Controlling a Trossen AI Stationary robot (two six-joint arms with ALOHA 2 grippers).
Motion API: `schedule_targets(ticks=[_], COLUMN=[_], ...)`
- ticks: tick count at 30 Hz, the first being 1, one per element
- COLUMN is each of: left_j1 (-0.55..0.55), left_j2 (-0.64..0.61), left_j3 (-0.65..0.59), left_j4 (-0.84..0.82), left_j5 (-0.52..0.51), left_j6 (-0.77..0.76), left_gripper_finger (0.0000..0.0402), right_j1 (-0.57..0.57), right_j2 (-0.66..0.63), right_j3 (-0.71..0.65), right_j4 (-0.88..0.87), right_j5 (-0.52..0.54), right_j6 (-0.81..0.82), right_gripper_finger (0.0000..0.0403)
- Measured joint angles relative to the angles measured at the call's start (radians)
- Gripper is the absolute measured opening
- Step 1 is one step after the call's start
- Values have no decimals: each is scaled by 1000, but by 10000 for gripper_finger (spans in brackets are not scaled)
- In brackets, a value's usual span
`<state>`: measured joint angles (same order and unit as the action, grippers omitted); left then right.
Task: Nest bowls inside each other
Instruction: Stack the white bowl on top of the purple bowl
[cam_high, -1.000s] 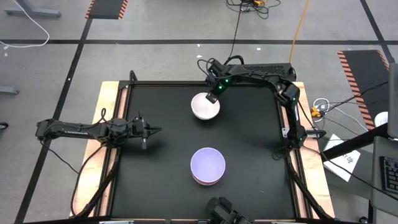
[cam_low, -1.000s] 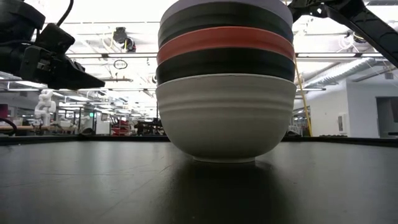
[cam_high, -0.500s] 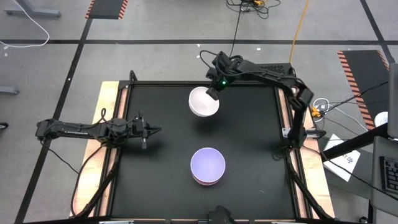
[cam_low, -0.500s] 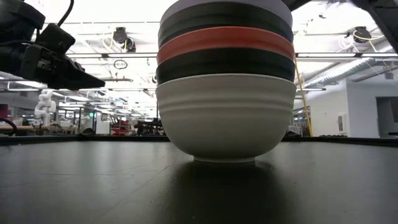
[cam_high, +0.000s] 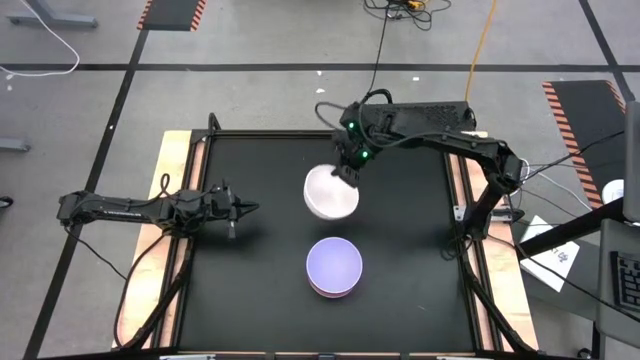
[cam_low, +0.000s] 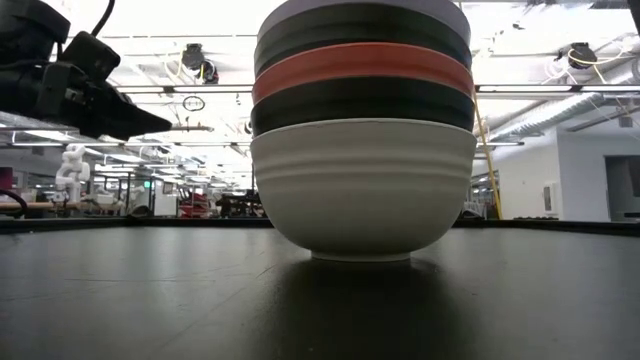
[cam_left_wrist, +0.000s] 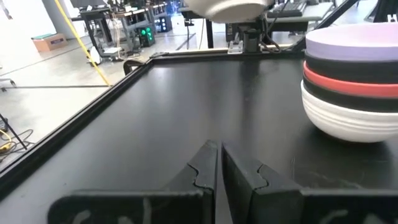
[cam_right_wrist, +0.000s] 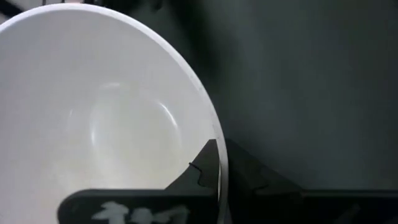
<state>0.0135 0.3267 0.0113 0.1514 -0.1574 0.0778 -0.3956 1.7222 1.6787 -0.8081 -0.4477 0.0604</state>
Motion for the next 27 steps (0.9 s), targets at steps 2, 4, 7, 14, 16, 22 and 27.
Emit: schedule_targets(ticks=[2,4,7,14,16,22,27], left_j1=[0,0,0,0,0,0,0], left_j2=[0,0,0,0,0,0,0], left_j3=[0,0,0,0,0,0,0], left_j4=[6,12,10,10,10,11,14], left_j5=[0,0,0,0,0,-1,-1], left_j6=[-4,-9,-11,-27,-27,-32,-35], left_gripper_finger=[26,26,26,26,26,26,26], right_j1=[29,55,90,166,188,269,328], right_j2=[1,1,1,-8,-6,-7,-8], right_j3=[0,0,0,0,0,0,0], right_j4=[-18,-31,-45,-69,-73,-76,-73], right_j5=[0,8,56,57,59,58,93], right_j6=[3,2,3,18,24,59,79], right_gripper_finger=[1,1,0,0,0,0,0])
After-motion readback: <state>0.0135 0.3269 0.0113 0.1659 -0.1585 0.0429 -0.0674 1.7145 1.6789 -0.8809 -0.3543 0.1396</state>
